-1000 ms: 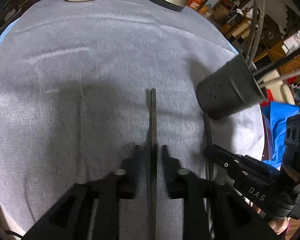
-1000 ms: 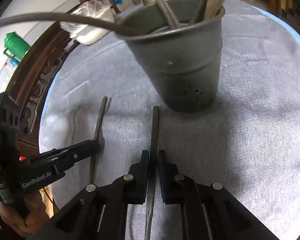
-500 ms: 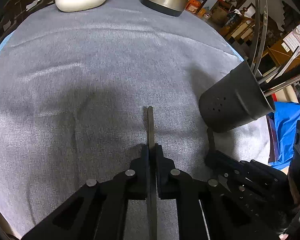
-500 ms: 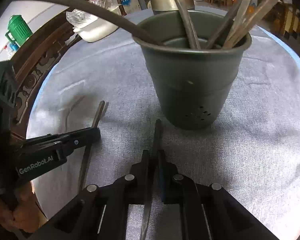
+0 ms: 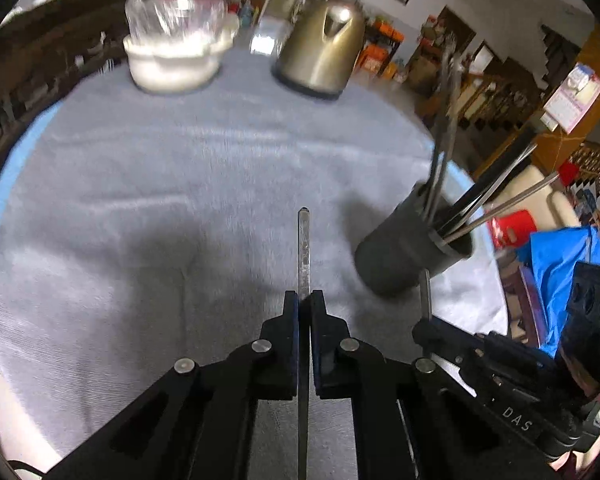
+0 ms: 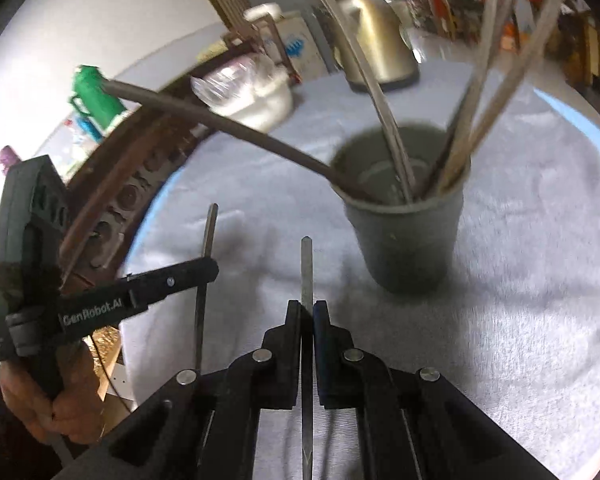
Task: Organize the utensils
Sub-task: 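Raise the right gripper's chopstick over the cup while the left gripper follows, then lower both held chopsticks into the grey cup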
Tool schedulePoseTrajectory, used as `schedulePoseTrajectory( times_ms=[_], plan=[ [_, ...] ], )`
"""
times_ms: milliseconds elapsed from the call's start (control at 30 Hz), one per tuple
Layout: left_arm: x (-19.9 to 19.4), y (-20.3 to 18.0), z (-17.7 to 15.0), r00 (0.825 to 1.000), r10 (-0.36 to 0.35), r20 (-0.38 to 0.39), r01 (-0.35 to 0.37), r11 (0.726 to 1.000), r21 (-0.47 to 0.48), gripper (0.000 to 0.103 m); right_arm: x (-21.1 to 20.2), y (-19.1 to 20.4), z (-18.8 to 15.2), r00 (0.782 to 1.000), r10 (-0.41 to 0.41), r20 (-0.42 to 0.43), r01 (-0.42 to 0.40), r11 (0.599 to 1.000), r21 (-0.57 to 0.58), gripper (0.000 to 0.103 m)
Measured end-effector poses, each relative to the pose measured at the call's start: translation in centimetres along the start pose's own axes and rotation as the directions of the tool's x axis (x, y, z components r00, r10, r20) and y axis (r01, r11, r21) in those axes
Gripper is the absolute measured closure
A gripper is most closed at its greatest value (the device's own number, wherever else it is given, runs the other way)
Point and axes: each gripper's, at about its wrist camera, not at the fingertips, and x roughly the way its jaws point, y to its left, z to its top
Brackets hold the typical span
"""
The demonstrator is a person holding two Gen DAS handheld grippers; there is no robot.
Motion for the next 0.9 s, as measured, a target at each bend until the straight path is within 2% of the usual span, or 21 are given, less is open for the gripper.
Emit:
schedulePoseTrajectory(
  times_ms=[167, 300, 533, 700, 900],
  plan=[
    [-4.3, -0.9, 0.1, 0.994, -0.025, 0.102, 0.023, 0.999, 0.025, 0.097, -3.0, 0.8, 0.1, 0.996, 0.051, 0.079, -0.049, 0.998, -0.035, 0.097],
    [-6.9, -1.4, 0.2, 0.986, -0.051, 0.16, 0.045, 0.998, 0.042, 0.097, -5.3, 1.6, 0.3, 0.985, 0.067, 0.157, -0.057, 0.996, -0.067, 0.097],
    [-9.1, -3.2, -0.1, 0.976, -0.074, 0.206, 0.059, 0.995, 0.08, 0.097, -8.3, 2.1, 1.3, 0.963, 0.06, 0.264, -0.043, 0.997, -0.07, 0.097],
    [-10.3, -4.7, 0.3, 0.968, -0.095, 0.231, 0.07, 0.991, 0.114, 0.097, -10.7, 1.2, 1.9, 0.938, 0.033, 0.345, -0.022, 0.999, -0.034, 0.097],
    [-11.2, -6.6, 1.1, 0.959, -0.122, 0.254, 0.085, 0.984, 0.154, 0.097, -13.0, 0.4, 3.1, 0.914, 0.006, 0.405, 0.001, 1.0, -0.019, 0.097]
  ],
)
